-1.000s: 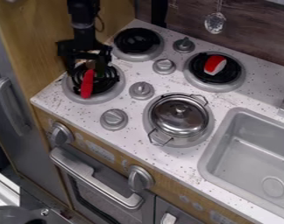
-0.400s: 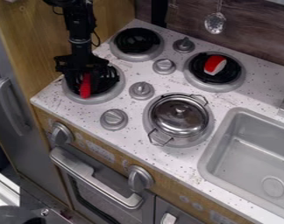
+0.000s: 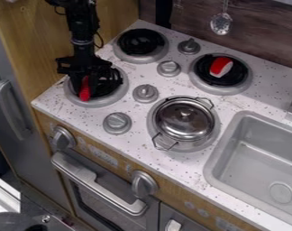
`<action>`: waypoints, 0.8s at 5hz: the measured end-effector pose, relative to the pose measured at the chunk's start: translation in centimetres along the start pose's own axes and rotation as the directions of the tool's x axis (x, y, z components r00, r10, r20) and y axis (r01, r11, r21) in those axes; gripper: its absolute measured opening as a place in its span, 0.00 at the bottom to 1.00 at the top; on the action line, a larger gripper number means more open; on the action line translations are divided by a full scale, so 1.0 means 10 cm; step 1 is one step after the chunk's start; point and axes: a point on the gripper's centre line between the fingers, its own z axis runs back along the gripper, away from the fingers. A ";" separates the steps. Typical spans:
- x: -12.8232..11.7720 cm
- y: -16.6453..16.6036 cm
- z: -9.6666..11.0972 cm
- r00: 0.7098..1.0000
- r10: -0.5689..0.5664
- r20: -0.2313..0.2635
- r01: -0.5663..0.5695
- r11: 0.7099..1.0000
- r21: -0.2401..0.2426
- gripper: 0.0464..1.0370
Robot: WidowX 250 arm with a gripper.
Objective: Move the red spoon to the middle of the burners.
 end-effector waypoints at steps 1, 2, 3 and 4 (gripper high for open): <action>0.03 -0.29 0.18 0.996 -0.068 0.060 0.069 0.997 -0.017 0.34; 0.01 -0.67 0.47 0.975 -0.170 0.142 0.174 0.985 -0.016 0.34; -0.11 -1.08 0.53 0.945 -0.286 0.157 0.289 0.957 0.004 0.34; -0.17 -1.25 0.52 0.929 -0.335 0.160 0.338 0.941 0.012 0.34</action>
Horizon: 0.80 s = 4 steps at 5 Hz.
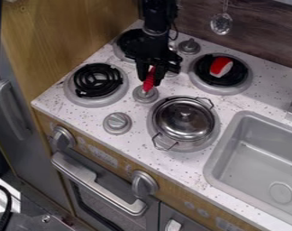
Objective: Move the red spoon to the middle of the burners.
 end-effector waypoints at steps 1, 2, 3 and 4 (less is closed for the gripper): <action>-0.11 -0.02 -0.24 0.998 -0.009 -0.065 0.010 1.000 0.005 0.34; -0.15 -0.03 -0.41 0.994 -0.014 -0.109 0.015 1.000 0.007 0.34; -0.15 -0.03 -0.48 0.991 -0.019 -0.132 0.020 1.000 0.006 0.39; -0.15 -0.01 -0.48 0.990 -0.020 -0.136 0.021 1.000 0.004 0.72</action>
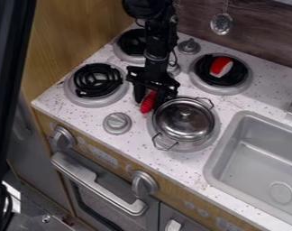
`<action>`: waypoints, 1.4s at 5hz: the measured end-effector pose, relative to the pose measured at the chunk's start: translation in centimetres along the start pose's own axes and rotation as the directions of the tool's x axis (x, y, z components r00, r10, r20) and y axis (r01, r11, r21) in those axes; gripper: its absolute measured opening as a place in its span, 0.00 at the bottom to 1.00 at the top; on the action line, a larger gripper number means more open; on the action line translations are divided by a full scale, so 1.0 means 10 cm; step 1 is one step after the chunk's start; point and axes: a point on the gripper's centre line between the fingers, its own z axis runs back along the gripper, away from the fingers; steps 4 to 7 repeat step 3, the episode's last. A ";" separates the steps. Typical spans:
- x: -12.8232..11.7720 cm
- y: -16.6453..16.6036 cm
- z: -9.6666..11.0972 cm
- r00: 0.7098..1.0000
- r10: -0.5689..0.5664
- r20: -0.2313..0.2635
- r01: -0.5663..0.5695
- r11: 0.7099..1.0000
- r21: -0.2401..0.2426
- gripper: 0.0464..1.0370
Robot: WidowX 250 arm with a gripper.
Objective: Move the red spoon to the middle of the burners.
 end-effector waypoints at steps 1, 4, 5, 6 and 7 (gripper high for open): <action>-0.04 -0.01 0.04 1.000 -0.006 0.007 0.006 1.000 0.004 0.94; -0.08 -0.13 0.66 0.994 -0.003 0.114 0.006 1.000 -0.026 0.96; -0.08 -0.13 0.66 0.994 -0.003 0.114 0.006 1.000 -0.026 0.96; -0.08 -0.13 0.66 0.994 -0.003 0.114 0.006 1.000 -0.026 0.96; -0.08 -0.13 0.66 0.994 -0.003 0.114 0.006 1.000 -0.026 0.96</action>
